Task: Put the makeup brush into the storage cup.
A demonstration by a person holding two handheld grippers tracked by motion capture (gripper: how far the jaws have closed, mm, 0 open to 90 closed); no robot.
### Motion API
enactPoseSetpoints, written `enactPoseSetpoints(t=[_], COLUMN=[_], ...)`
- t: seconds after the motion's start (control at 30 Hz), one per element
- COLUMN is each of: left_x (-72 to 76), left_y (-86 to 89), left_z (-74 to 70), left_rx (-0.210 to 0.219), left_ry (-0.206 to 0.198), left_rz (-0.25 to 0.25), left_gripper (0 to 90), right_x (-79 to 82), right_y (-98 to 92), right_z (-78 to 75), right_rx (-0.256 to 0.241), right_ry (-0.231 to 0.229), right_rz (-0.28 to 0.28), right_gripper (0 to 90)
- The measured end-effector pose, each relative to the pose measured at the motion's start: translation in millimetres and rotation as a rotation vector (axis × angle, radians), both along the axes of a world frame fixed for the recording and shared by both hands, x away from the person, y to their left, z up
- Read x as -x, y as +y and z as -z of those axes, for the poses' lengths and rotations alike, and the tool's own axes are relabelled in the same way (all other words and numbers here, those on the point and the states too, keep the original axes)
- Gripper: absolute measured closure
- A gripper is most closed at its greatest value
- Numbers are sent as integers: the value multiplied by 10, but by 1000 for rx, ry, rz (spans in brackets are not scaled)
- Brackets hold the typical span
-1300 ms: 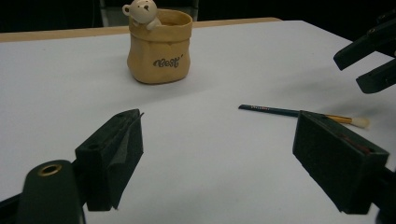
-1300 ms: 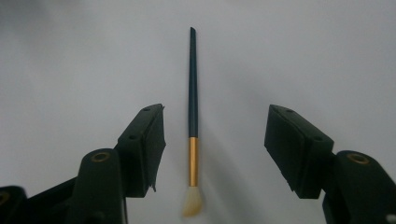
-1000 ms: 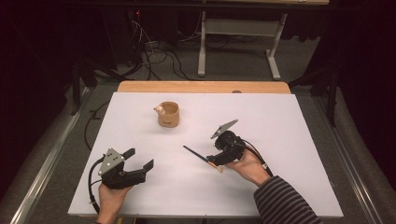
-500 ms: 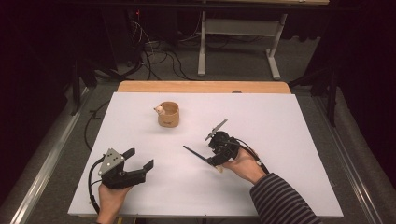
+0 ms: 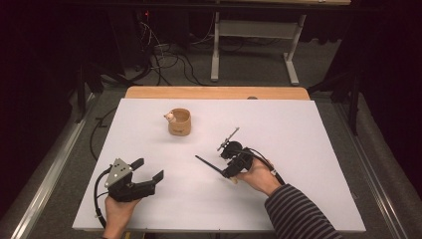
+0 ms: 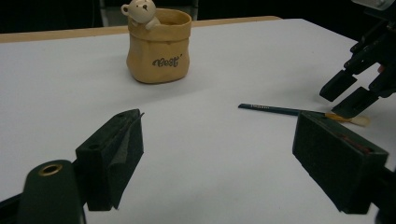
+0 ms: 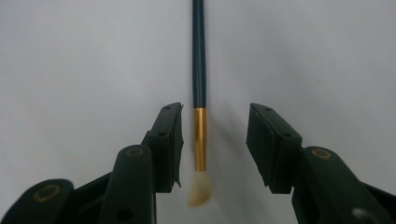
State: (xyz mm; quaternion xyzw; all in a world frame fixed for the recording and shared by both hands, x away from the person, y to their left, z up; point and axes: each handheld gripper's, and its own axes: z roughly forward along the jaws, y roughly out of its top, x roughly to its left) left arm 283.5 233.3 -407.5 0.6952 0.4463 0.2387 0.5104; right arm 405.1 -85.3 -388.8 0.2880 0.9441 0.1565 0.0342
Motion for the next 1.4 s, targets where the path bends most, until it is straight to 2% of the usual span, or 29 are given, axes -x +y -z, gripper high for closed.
enactPoseSetpoints(t=[0.03,0.23,0.43,0.7,1.07,1.17,1.4], left_x=[0,-2,-2,-3,-2,-4,-5], left_y=[1,0,0,-2,-3,-3,-5], left_z=[0,1,2,2,2,4,4], left_rx=[1,2,3,2,1,-1,2], left_ry=[0,1,2,3,3,5,4], left_rz=[-1,1,1,2,3,3,8], left_gripper=[168,169,170,170,171,171,172], right_x=[-6,-6,0,29,48,42,55], right_y=[12,51,74,95,108,93,80], right_z=[24,78,76,80,77,70,30], right_rx=[18,42,60,97,107,100,86], right_ry=[5,15,16,1,-6,4,-6], right_rz=[-9,-35,-34,-65,-95,-103,-114], right_gripper=[595,654,699,839,858,859,860])
